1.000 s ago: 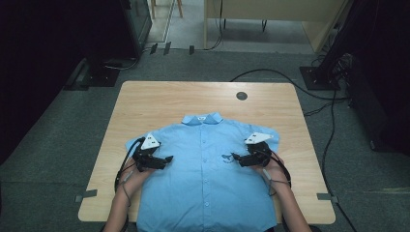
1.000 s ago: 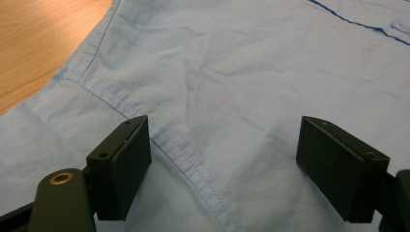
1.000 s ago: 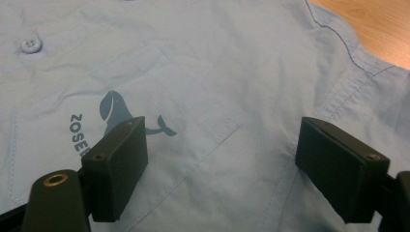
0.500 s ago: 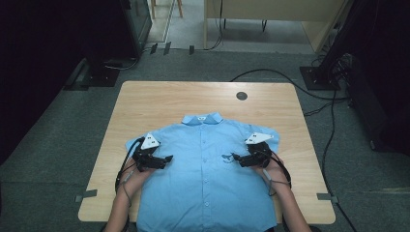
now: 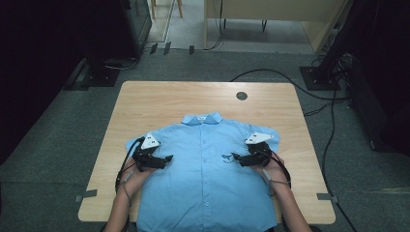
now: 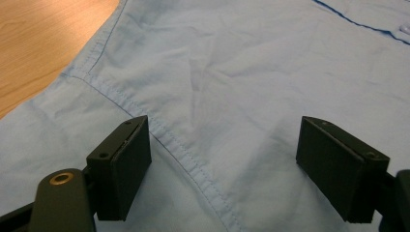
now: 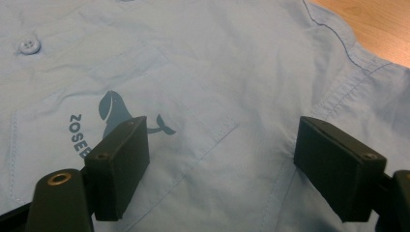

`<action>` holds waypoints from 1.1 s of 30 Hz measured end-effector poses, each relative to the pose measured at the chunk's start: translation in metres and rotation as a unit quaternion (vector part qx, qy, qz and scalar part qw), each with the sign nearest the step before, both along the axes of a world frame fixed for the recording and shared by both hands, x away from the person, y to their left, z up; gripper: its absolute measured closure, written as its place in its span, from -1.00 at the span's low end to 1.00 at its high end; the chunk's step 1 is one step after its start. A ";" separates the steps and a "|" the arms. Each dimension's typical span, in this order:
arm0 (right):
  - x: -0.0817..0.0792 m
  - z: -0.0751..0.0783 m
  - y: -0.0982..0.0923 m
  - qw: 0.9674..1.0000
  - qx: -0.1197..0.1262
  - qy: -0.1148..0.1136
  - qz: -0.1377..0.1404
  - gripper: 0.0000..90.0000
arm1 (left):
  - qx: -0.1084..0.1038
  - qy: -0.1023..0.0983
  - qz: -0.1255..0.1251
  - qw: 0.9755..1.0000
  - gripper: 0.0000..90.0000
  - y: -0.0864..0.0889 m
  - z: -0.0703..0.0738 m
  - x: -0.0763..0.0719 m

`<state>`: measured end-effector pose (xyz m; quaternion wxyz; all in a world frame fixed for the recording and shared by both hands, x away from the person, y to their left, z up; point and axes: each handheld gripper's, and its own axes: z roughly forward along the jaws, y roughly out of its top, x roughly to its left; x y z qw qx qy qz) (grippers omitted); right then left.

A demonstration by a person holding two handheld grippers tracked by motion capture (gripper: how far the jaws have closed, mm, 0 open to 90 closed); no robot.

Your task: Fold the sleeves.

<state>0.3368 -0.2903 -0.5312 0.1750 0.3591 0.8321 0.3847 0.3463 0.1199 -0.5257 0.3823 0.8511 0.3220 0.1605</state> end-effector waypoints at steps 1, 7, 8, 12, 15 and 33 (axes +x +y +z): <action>0.000 0.000 0.000 1.000 0.000 0.001 -0.001 -0.55 | 0.000 0.000 0.000 1.000 -0.56 0.000 0.000 0.000; 0.000 0.000 0.000 1.000 0.003 0.001 -0.007 -0.52 | 0.000 0.000 0.001 1.000 -0.56 0.000 0.000 0.000; 0.000 0.000 0.000 1.000 0.003 0.001 -0.007 -0.49 | 0.000 0.000 0.001 1.000 -0.56 0.000 0.000 0.000; 0.001 0.002 0.001 1.000 -0.005 0.007 -0.009 -0.48 | 0.000 0.000 0.001 1.000 -0.56 0.000 0.000 0.000; 0.003 0.004 0.003 1.000 -0.012 0.014 -0.007 -0.50 | 0.000 0.000 0.001 1.000 -0.56 0.000 0.000 0.000; 0.001 0.023 0.000 1.000 0.002 0.018 -0.008 -0.38 | 0.000 0.000 0.006 1.000 -0.56 0.000 0.000 0.000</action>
